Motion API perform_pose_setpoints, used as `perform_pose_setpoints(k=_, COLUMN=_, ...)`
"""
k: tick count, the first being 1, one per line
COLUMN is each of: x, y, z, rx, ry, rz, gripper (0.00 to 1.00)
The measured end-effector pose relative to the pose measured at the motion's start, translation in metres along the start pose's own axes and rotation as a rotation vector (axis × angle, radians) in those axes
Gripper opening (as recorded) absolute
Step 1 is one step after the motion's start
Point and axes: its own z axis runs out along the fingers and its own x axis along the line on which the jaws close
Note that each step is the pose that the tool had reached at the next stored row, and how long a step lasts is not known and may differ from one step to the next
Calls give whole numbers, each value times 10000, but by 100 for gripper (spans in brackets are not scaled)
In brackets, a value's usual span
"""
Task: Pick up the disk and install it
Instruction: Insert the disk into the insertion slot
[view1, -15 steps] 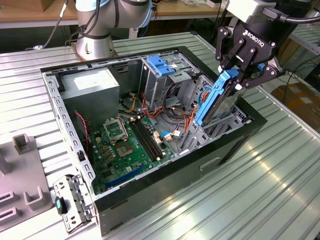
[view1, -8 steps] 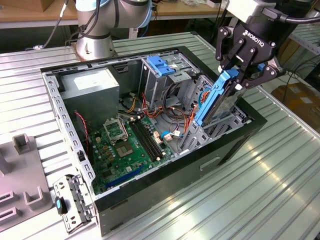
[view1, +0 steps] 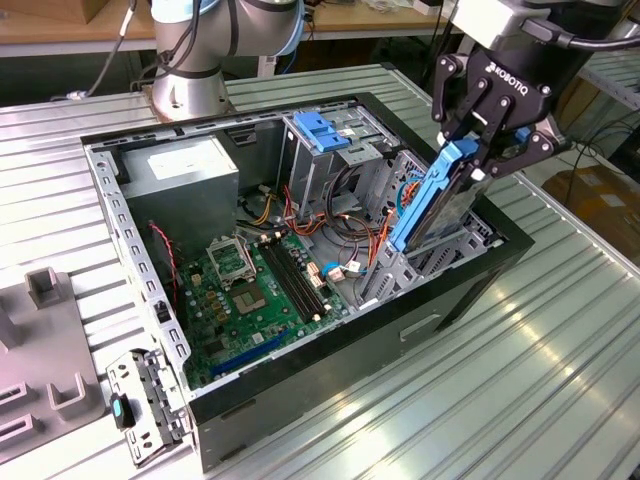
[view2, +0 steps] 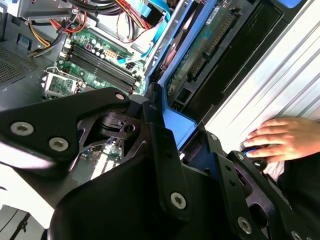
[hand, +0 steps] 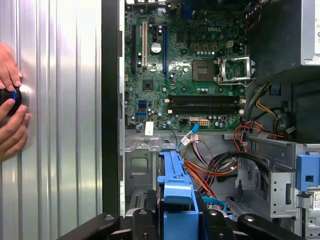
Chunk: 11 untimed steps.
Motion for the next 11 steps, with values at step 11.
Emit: perform_pose_setpoints(k=11, x=22, y=4, z=255, rx=1, ry=-1, rz=-1, gripper=37)
